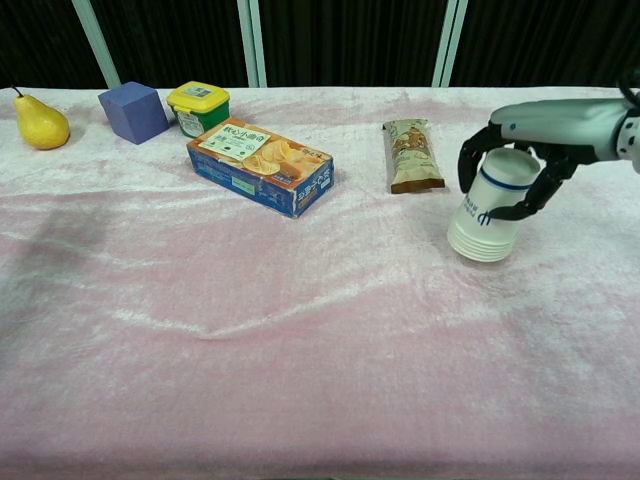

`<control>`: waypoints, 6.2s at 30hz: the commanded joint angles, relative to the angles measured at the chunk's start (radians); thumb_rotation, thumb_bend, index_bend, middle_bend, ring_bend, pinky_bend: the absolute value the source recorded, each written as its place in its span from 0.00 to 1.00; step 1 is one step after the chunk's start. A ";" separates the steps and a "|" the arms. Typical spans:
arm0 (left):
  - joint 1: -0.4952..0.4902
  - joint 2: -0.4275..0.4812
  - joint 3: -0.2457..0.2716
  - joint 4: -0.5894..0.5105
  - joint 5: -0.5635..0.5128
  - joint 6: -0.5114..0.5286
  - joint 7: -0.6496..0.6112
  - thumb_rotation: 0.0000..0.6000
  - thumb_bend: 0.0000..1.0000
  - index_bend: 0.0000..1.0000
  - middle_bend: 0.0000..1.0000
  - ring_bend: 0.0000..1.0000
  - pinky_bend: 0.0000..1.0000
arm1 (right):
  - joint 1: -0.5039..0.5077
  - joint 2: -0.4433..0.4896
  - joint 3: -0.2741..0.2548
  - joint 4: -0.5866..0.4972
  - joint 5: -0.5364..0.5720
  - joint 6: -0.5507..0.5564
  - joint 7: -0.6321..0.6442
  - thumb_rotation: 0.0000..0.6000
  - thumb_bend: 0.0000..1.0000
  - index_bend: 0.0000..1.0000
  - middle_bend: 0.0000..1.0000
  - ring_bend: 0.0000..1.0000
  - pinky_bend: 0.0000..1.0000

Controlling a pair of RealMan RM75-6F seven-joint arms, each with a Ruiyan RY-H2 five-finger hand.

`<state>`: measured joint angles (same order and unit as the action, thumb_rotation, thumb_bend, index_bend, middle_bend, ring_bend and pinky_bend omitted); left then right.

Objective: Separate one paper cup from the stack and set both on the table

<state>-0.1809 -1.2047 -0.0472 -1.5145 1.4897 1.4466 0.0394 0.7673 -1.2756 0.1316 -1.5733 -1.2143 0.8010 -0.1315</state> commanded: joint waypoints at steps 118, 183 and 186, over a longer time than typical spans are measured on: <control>-0.699 -0.394 -0.286 -0.010 -0.062 -0.223 0.014 1.00 0.67 0.60 0.28 0.00 0.07 | 0.018 0.263 0.465 -0.278 0.601 -0.530 1.082 1.00 0.57 0.66 0.52 0.61 0.60; -0.452 -0.117 -0.037 0.108 -0.291 -0.502 0.014 1.00 0.65 0.52 0.23 0.00 0.02 | -0.057 -0.106 -0.057 -0.082 0.151 0.189 -0.421 1.00 0.67 0.87 0.59 0.73 0.72; -0.451 -0.153 -0.038 0.156 -0.281 -0.506 -0.009 1.00 0.65 0.52 0.23 0.00 0.01 | -0.057 -0.120 -0.058 -0.061 0.151 0.185 -0.417 1.00 0.67 0.87 0.59 0.72 0.71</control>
<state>-0.6323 -1.3304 -0.0869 -1.3895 1.1988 0.9499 0.0490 0.7085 -1.3875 0.0748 -1.6443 -1.0652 0.9895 -0.5497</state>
